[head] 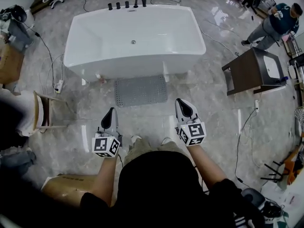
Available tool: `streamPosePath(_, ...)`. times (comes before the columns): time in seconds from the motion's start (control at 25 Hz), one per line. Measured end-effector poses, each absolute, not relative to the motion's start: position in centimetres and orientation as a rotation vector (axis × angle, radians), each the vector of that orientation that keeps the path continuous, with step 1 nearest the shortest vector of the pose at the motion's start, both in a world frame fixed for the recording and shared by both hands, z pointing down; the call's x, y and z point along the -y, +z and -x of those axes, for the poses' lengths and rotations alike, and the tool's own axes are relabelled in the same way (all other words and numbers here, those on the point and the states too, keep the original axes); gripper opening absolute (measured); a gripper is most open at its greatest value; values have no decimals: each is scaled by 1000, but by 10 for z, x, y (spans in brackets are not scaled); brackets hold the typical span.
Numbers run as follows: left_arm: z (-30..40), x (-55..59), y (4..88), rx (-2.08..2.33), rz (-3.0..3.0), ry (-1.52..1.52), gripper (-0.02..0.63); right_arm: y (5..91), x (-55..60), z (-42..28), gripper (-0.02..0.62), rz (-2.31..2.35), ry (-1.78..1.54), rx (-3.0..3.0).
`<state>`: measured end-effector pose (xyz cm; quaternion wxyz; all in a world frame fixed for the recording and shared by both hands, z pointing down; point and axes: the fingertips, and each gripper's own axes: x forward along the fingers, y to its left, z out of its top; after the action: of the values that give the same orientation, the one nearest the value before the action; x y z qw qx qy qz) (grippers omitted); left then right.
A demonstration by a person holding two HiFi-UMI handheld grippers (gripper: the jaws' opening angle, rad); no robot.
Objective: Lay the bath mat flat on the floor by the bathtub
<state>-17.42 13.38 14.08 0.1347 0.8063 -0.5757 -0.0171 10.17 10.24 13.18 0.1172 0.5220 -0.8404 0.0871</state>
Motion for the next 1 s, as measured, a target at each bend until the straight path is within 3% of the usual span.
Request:
streamPosePath(0.52,92,-129,77,1741,-2403,-85,17,79,-98,-167,15,-1607,164,2500)
streamPosePath(1.0,95,-121,75,1733,-2434,-97,17,57,-107,-160,13,-1632,11,2468)
